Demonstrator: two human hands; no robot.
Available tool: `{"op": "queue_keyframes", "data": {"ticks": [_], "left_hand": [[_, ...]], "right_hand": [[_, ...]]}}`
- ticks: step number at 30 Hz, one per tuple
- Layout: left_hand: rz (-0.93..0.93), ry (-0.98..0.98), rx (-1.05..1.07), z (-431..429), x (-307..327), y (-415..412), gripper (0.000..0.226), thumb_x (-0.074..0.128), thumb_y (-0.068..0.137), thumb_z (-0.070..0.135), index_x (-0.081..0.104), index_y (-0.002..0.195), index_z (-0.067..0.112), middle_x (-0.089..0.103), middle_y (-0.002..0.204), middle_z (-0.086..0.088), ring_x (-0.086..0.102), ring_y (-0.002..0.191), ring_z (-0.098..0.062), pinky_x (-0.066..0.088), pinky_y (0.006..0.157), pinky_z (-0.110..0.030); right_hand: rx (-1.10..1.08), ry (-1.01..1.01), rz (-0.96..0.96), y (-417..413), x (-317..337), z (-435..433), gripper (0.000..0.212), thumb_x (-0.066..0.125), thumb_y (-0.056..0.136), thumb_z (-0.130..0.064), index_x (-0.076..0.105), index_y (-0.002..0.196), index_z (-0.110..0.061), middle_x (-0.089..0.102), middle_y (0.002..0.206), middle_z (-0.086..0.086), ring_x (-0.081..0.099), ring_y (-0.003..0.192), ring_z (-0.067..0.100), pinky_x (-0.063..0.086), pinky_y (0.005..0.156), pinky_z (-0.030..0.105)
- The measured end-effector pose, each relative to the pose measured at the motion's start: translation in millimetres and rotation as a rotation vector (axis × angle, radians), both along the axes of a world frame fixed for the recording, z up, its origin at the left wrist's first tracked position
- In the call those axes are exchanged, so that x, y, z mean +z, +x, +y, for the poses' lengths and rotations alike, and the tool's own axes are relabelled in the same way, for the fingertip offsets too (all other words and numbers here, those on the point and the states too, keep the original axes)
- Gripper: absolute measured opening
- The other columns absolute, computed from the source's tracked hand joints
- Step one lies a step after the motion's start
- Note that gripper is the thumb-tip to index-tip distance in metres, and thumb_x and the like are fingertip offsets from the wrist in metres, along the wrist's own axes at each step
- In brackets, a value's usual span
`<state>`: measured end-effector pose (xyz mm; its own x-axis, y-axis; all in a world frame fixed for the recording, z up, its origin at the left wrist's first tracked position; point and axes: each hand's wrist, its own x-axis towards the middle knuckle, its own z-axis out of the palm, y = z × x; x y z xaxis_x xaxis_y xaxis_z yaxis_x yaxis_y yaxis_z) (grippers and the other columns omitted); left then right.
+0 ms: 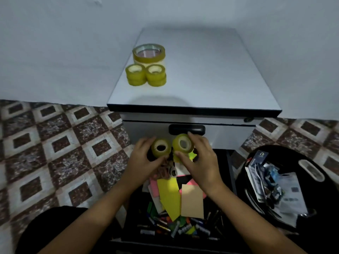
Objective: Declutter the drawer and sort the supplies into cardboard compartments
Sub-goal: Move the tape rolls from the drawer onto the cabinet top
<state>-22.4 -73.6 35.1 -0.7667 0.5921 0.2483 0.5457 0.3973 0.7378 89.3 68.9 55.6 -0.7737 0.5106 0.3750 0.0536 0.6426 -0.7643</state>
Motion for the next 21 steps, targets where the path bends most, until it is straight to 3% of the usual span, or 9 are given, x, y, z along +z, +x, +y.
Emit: {"op": "queue_keyframes", "data": {"ticks": [6,9,10,12,15,21], "left_hand": [[0.245,0.124,0.1,-10,77,-29,0.062,0.072,0.072,0.036,0.057,0.123,0.005,0.047,0.112,-0.001,0.051,0.102,-0.013,0.042,0.085,-0.016],[0.309,0.185,0.193,-7,112,-54,0.059,0.077,0.075,0.025,0.054,0.126,0.004,0.05,0.116,-0.008,0.048,0.104,-0.009,0.039,0.086,-0.009],[0.286,0.204,0.226,-4,124,-62,0.059,0.076,0.077,0.024,0.052,0.128,0.005,0.049,0.119,-0.007,0.046,0.106,-0.007,0.037,0.087,-0.008],[0.211,0.215,0.276,4,140,-78,0.062,0.073,0.08,0.026,0.048,0.134,0.01,0.047,0.128,-0.007,0.047,0.115,-0.012,0.04,0.094,-0.019],[0.167,0.173,0.305,18,152,-102,0.066,0.07,0.082,0.032,0.042,0.138,0.011,0.047,0.134,-0.01,0.046,0.124,-0.022,0.04,0.103,-0.035],[0.15,0.034,0.27,42,149,-124,0.07,0.068,0.083,0.032,0.038,0.141,0.009,0.047,0.137,-0.013,0.046,0.125,-0.026,0.037,0.102,-0.033]], "right_hand": [[0.007,0.107,0.16,-44,73,6,0.056,0.071,0.078,-0.029,0.056,0.123,0.001,0.059,0.114,0.013,0.051,0.105,0.01,0.029,0.088,-0.002],[0.007,0.04,0.156,-74,107,10,0.058,0.072,0.081,-0.026,0.051,0.131,-0.006,0.054,0.124,0.011,0.051,0.115,0.017,0.036,0.092,0.011],[0.011,0.031,0.148,-84,116,12,0.058,0.071,0.081,-0.026,0.05,0.133,-0.008,0.053,0.126,0.011,0.05,0.116,0.018,0.04,0.094,0.018],[0.018,0.058,0.134,-103,130,15,0.059,0.07,0.082,-0.026,0.048,0.134,-0.009,0.053,0.127,0.012,0.05,0.117,0.022,0.044,0.097,0.029],[0.005,0.093,0.091,-128,139,20,0.06,0.069,0.082,-0.027,0.046,0.135,-0.012,0.053,0.128,0.013,0.049,0.117,0.023,0.04,0.095,0.028],[0.015,0.169,-0.028,-160,133,28,0.064,0.067,0.083,-0.027,0.04,0.138,-0.01,0.054,0.129,0.015,0.05,0.118,0.028,0.04,0.095,0.03]]}}
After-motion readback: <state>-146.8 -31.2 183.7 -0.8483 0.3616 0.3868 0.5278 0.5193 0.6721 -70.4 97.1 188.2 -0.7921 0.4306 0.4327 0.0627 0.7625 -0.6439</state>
